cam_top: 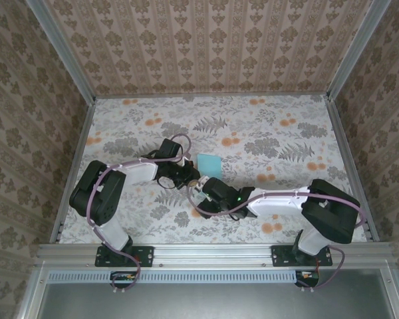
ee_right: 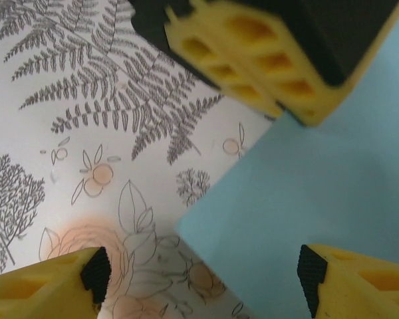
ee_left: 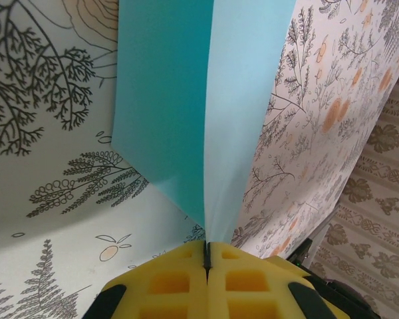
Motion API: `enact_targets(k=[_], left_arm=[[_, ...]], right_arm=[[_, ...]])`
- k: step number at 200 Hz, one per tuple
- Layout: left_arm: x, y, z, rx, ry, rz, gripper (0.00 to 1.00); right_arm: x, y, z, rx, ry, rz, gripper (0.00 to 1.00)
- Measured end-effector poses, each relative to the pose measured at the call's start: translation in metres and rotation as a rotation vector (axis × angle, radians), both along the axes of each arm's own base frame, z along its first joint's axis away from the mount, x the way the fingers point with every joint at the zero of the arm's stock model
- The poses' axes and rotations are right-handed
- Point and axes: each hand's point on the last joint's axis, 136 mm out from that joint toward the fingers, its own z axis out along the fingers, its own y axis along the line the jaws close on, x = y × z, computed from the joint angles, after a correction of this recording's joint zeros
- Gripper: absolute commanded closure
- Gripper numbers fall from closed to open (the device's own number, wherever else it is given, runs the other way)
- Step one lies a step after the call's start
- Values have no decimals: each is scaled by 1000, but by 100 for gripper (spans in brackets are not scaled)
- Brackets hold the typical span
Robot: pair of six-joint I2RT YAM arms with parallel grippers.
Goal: Fold a paper plane with a square sheet of paper (fold left side to right side)
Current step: Third fold the triangle at the center of the table.
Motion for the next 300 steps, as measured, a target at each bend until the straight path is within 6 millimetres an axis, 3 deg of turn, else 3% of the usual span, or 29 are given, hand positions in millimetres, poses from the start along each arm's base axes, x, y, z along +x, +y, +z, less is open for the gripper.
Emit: enact_targets(k=[34,86,120,148,170,204,239,268,300], left_arm=[[0,0,0,0,0,0,98],[0,0,0,0,1,0,95],[-4,2,-2,13,6,-14,83],[-9,9,-6,47,5,-46,59],[-5,19,-1,67,-10,-49,55],[14,28,23,65,-93,-54,69],[41,9,48,26,-201,-123,81],[63,-17,38,11,-224,-197,84],[71,-40,17,10,-205,-269,86]], right_arm=[[9,8,7,-3,-35,8,51],[7,9,7,1,-24,14,100],[5,7,4,13,20,30,100],[3,4,3,34,78,36,100],[2,1,1,60,132,39,100],[0,-2,0,109,222,30,100],[4,-1,5,181,299,6,100],[6,2,4,219,356,-7,100],[4,2,-2,235,408,-17,100]])
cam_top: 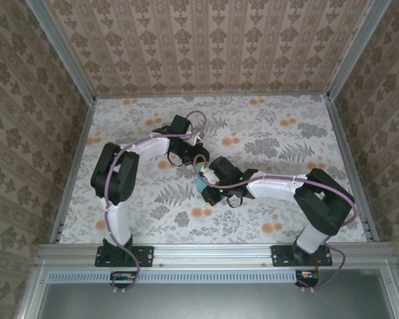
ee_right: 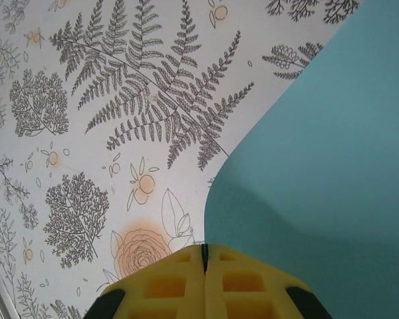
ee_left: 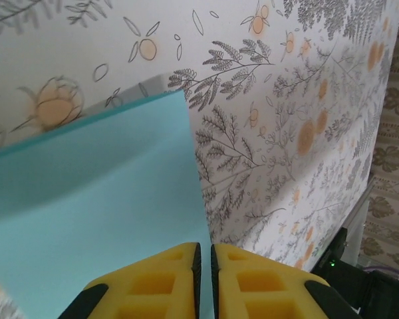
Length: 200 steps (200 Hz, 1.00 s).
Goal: Fold a paper plane with a square sheet of paper (fold left side to right side)
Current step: Third fold the triangle at the center of the table.
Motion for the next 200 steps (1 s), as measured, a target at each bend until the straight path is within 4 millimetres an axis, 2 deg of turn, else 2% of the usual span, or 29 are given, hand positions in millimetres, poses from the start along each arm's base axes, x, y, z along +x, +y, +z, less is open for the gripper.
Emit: enact_targets(k=[35,111,168,200], left_arm=[[-2,-10,-18,12,32,-42,87],[-13,-3,-51,77,81,-78,90],[-14,-4,-51,74,67,-97,92],[-14,-4,-51,75,66,-97,92]], right_arm=[[1,-1,0,21,33,-20,100],[15,-10,2,27,48,-74,100],[40,-34,-2,-72,20,-175,100],[49,-46,-11,-138,18,-213,100]])
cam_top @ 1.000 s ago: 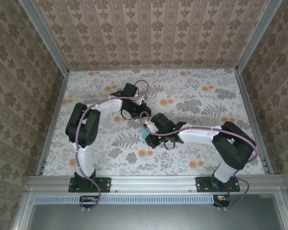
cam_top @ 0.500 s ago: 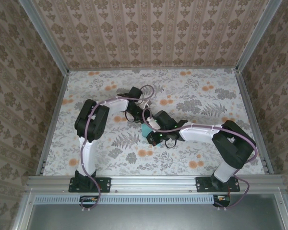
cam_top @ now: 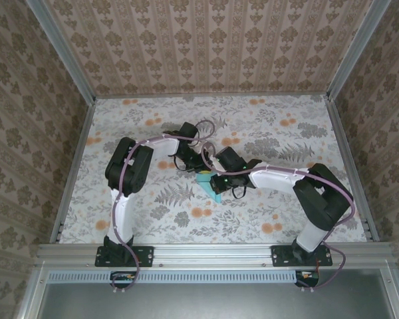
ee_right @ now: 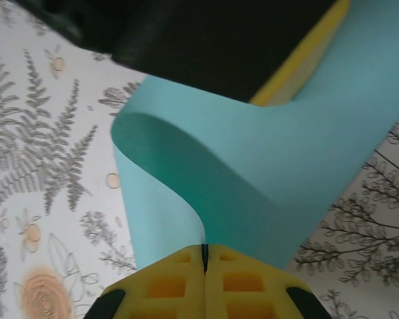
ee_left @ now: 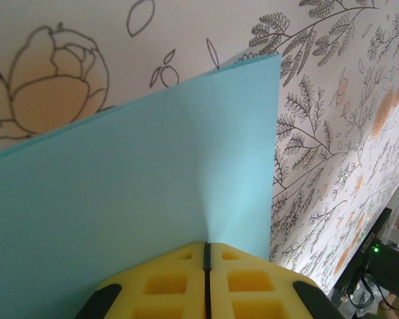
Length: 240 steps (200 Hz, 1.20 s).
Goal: Fold a paper plane with a square sheet of paper (fold left side to right side)
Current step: Third fold the triangle at the center of the table.
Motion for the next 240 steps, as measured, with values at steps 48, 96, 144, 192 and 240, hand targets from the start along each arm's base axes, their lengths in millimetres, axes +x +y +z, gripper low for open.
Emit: enact_targets(k=[48,96,144,192,240], left_arm=[[0,0,0,0,0,0,92],[0,0,0,0,0,0,92],[0,0,0,0,0,0,93],[0,-2,0,4,-6,-4,92],[0,-2,0,7,-8,-5,92]], right_arm=[[2,-11,-10,-60,7,-26,100],[7,-15,-10,-78,-12,-45,100],[11,-16,-11,-90,-19,-53,100],[13,-14,-9,-87,-22,-54,100],[13,-14,-13,-97,-10,-53,100]])
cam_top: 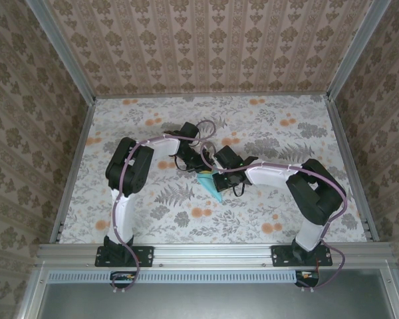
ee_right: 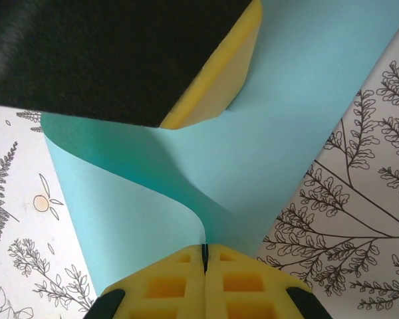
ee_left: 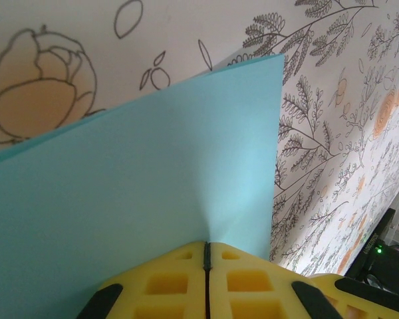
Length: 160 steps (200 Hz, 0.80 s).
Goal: Fold a paper plane with a square sheet of paper (fold left side to right side)
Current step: Third fold the triangle at the center of the table.
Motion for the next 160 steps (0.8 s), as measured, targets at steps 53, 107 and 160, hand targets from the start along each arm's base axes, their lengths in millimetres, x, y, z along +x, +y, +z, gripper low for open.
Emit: enact_targets(k=[53,107,160], left_arm=[[0,0,0,1,0,0,92],[0,0,0,2,0,0,92],[0,0,0,1,0,0,92]], right_arm=[[0,0,0,0,0,0,100],[-4,-3,0,-1,2,0,100],[-4,-3,1,3,-2,-1,100]])
